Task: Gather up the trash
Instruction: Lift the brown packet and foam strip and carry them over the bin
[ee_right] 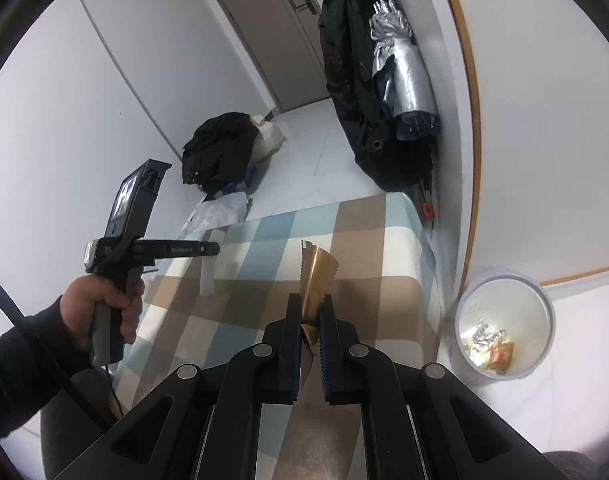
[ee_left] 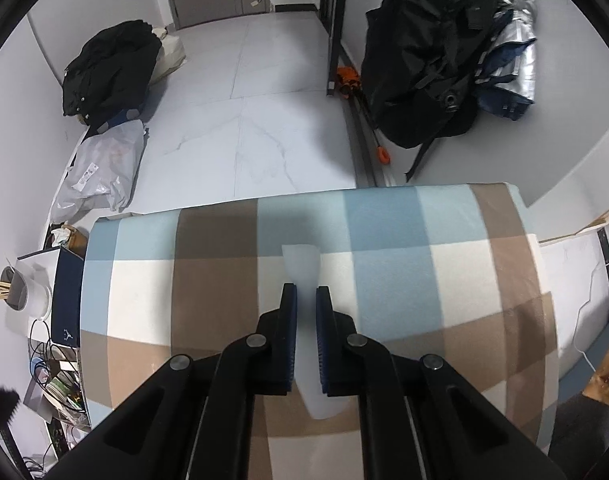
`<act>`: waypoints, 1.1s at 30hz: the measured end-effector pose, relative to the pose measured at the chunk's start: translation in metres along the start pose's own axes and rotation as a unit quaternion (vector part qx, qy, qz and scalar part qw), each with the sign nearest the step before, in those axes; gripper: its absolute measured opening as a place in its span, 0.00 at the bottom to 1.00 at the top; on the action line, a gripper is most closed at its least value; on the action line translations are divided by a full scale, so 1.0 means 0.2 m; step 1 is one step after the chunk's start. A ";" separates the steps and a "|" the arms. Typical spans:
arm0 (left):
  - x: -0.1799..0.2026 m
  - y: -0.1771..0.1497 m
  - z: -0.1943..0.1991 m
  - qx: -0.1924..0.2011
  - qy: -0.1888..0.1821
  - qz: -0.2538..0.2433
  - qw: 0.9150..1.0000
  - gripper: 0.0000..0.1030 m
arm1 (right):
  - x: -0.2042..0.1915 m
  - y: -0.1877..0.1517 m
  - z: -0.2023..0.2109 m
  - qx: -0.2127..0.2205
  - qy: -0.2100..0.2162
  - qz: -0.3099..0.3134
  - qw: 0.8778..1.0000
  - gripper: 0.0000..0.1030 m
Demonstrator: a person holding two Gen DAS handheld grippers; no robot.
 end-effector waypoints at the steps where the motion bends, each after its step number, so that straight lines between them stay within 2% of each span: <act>1: 0.01 -0.01 0.02 0.004 -0.002 -0.001 1.000 0.05 | 0.00 0.00 0.02 0.004 0.001 0.000 1.000 0.07; 9: 0.11 -0.02 0.17 0.040 -0.024 -0.020 0.999 0.05 | 0.01 0.01 0.14 0.023 0.003 -0.003 1.000 0.07; 17: 0.29 0.03 0.34 0.088 -0.047 -0.049 0.994 0.05 | 0.07 0.07 0.30 0.059 -0.006 0.000 0.998 0.07; 23: 0.53 0.08 0.47 0.123 -0.088 -0.081 0.985 0.05 | 0.16 0.14 0.45 0.089 -0.023 -0.005 0.996 0.07; 33: 0.92 0.19 0.58 0.149 -0.166 -0.128 0.966 0.05 | 0.40 0.24 0.64 0.124 -0.060 -0.031 0.990 0.07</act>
Point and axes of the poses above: each gripper's, at about its wrist camera, not at the fingertips, and z roughly against the way its jaws point, x to its right, y to its top, the point moved 2 cm from there along -z, roughly the way its jaws point, and after that the axes turned 10 degrees about -z, right-handed, at the moved point
